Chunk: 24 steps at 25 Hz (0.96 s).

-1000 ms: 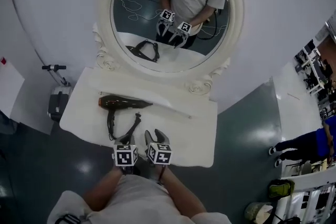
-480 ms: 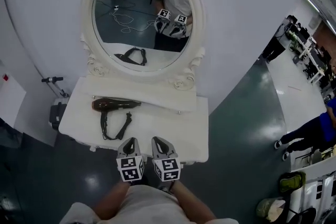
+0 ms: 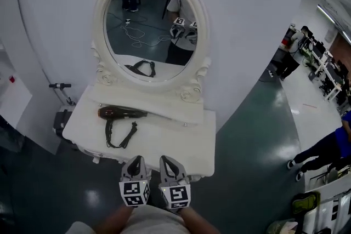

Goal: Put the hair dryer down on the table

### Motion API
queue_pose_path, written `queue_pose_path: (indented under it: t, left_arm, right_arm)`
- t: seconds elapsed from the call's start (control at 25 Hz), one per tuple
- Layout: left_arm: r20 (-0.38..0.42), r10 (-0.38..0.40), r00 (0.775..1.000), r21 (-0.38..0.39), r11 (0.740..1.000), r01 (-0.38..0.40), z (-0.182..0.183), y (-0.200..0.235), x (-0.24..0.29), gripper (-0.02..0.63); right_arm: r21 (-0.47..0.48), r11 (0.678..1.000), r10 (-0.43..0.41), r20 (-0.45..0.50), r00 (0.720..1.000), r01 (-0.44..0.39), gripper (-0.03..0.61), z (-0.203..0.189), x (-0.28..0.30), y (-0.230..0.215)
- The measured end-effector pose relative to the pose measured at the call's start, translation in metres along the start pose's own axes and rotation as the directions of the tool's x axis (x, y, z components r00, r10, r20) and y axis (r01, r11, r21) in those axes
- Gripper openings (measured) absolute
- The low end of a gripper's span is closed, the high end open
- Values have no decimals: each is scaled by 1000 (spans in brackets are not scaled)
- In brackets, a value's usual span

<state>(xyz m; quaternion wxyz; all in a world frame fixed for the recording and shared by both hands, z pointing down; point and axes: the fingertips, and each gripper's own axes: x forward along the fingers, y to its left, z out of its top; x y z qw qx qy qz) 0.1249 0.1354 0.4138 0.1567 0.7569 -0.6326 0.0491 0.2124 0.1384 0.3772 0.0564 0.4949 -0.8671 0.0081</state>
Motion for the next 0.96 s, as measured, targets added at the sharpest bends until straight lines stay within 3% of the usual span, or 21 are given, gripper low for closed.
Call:
queue_pose_path:
  t: [0.32, 0.48, 0.68, 0.96]
  left_arm:
    - [-28, 1, 1000, 42, 999, 1, -6, -1, -13, 17]
    - [-43, -16, 999, 57, 998, 18, -6, -6, -13, 17]
    - [-51, -47, 998, 73, 996, 51, -5, -12, -12, 17]
    - [-33, -88, 996, 66, 994, 91, -6, -23, -2, 17]
  right_arm:
    - [-19, 1000, -1, 8, 1000, 1, 15, -4, -8, 11]
    - [-205, 978, -31, 61, 998, 43, 15, 10, -12, 16]
    - [-61, 998, -10, 77, 997, 14, 15, 15, -13, 17]
    - [-167, 983, -66, 82, 994, 79, 15, 20, -8, 2]
